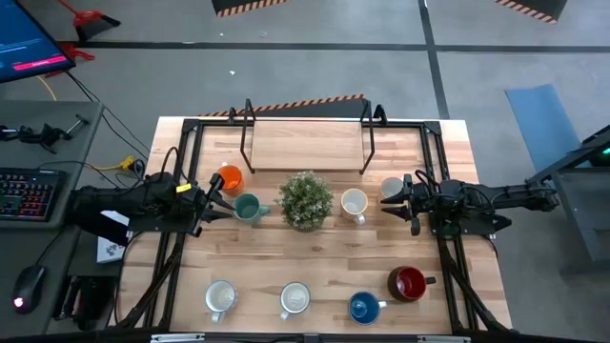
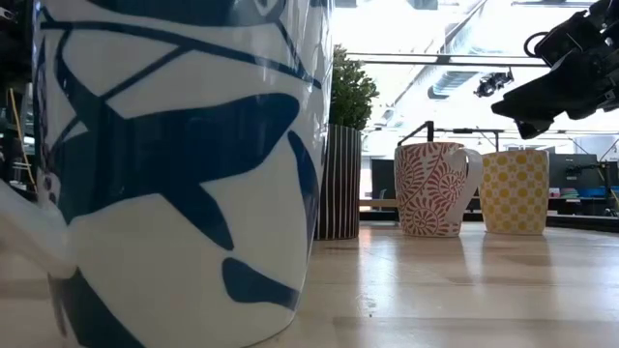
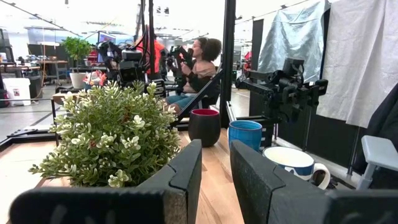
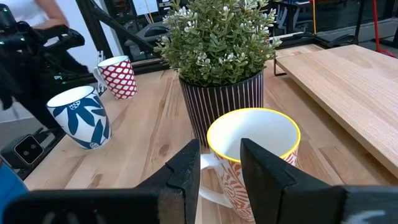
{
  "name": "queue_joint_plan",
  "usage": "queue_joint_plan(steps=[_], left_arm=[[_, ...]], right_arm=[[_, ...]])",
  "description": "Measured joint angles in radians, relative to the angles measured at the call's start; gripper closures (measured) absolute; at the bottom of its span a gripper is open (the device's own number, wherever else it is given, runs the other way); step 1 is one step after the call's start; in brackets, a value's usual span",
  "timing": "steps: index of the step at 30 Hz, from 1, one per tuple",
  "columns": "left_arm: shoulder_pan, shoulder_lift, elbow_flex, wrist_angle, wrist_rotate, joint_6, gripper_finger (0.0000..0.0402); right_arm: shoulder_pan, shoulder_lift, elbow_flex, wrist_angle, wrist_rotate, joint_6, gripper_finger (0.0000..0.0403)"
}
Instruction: Place coffee mugs
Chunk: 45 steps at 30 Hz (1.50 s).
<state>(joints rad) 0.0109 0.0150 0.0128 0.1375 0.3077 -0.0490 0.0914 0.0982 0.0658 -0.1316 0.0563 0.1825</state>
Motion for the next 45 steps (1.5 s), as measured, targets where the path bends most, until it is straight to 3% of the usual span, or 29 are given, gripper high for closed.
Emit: queue_joint_plan(steps=[27,35,45], left_arm=[[0.0,0.0,0.0,0.006,0.0,0.0,0.0326],[0.0,0.0,0.0,0.227,-0.196,0.001,0.0326],[0.0,0.0,0.0,0.338,-0.208,-0.125,0.0326]], right_arm=[[0.0,0.0,0.0,0.0,0.0,0.0,0.0306],[0.0,0.0,0.0,0.0,0.0,0.0,0.0306],[0.0,0.0,0.0,0.0,0.0,-0.003,0.0306]])
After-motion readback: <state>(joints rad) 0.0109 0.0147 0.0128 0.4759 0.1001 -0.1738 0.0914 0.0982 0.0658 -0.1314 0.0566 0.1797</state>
